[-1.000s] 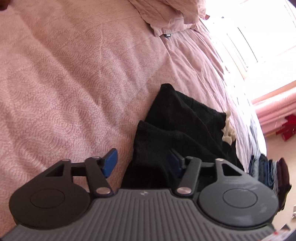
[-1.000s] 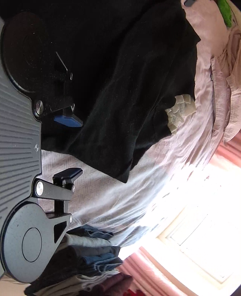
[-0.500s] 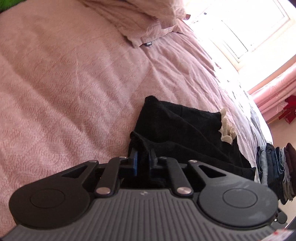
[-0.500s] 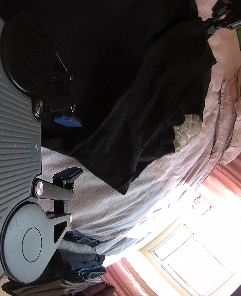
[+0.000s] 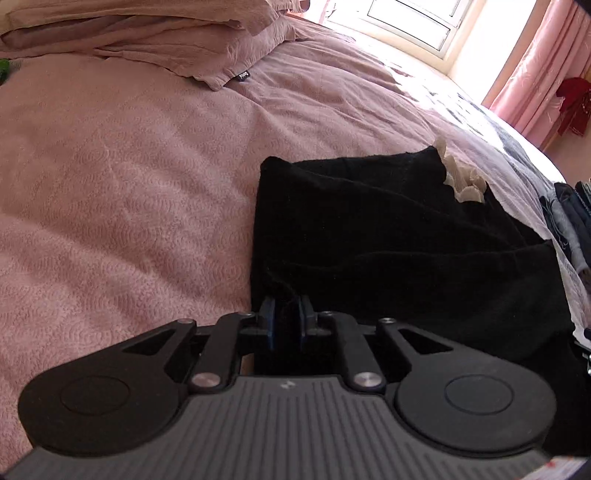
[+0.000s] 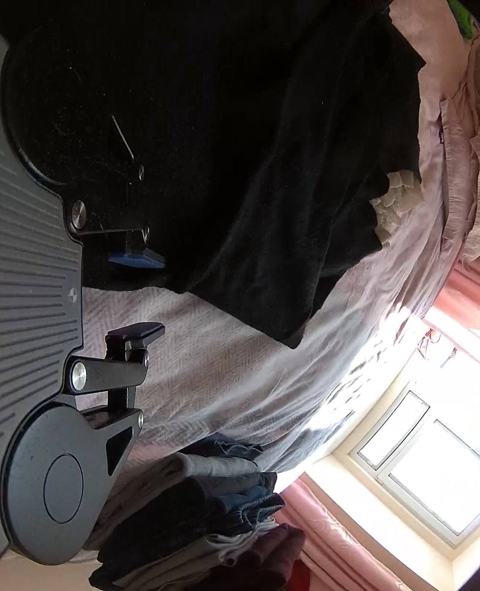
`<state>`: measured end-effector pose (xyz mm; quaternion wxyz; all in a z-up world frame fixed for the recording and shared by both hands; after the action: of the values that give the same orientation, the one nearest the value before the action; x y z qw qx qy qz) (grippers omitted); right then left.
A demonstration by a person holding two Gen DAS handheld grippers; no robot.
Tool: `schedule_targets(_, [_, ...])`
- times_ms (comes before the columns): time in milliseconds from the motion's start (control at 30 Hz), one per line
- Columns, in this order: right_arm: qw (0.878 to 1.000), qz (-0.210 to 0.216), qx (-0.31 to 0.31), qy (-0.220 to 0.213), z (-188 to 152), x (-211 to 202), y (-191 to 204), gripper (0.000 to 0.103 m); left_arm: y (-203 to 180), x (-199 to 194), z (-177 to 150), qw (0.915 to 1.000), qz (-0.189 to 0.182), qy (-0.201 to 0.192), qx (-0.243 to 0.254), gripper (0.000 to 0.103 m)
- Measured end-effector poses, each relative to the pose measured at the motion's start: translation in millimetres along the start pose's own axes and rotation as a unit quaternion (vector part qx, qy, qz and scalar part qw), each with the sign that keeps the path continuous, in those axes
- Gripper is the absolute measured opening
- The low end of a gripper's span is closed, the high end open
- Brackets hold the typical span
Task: Fold clothes
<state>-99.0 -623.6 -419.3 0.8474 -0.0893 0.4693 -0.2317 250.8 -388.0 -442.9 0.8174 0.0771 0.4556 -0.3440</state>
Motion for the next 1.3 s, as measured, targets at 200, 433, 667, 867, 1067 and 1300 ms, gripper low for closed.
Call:
schedule_targets(200, [0.986,0.121,0.105,-0.042,23.9,-22.3,-31.0,0.03,10.2,-21.0,14.3,0.9983,0.048,-0.026,-0.021,0.013])
schedule_targets(433, [0.975,0.169,0.133,-0.061,71.7,33.9,-39.1,0.03,-26.4,-20.4,26.0,0.9985,-0.025,-0.034,0.034,0.017])
schedule_targets(667, [0.967,0.124,0.221,-0.035,82.3,100.2,-83.6,0.03,-27.6,24.5,27.7,0.9979,0.028,-0.023,0.053,0.019])
schedule_targets(867, [0.967,0.14,0.207,-0.055,68.2,33.2,-66.8,0.03,-32.5,-19.3,33.4,0.9973,0.006,-0.059,0.043,0.018])
schedule_targets(1067, [0.987,0.097,0.127,-0.001,16.1,22.7,-1.5,0.03,-54.8,0.1,-30.1,0.9834,0.017,-0.021,0.179,0.024])
schedule_targets(1300, [0.981,0.077,0.18,-0.002,-4.9,-59.4,7.5,0.03,-49.3,-54.6,-23.9,0.9877,-0.009,-0.017,0.155,0.026])
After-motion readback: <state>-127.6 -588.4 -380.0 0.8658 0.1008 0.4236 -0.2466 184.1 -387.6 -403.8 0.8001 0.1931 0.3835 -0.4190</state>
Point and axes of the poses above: each gripper's, at about its wrist camera, not at the fingertips, and x roughly the way its jaws point, y to its left, z to its top, the point moved 2 cm from there along x, roughly the way its jaws point, and after that the axes turned 5 degrees about z, right-handed, at the moved point
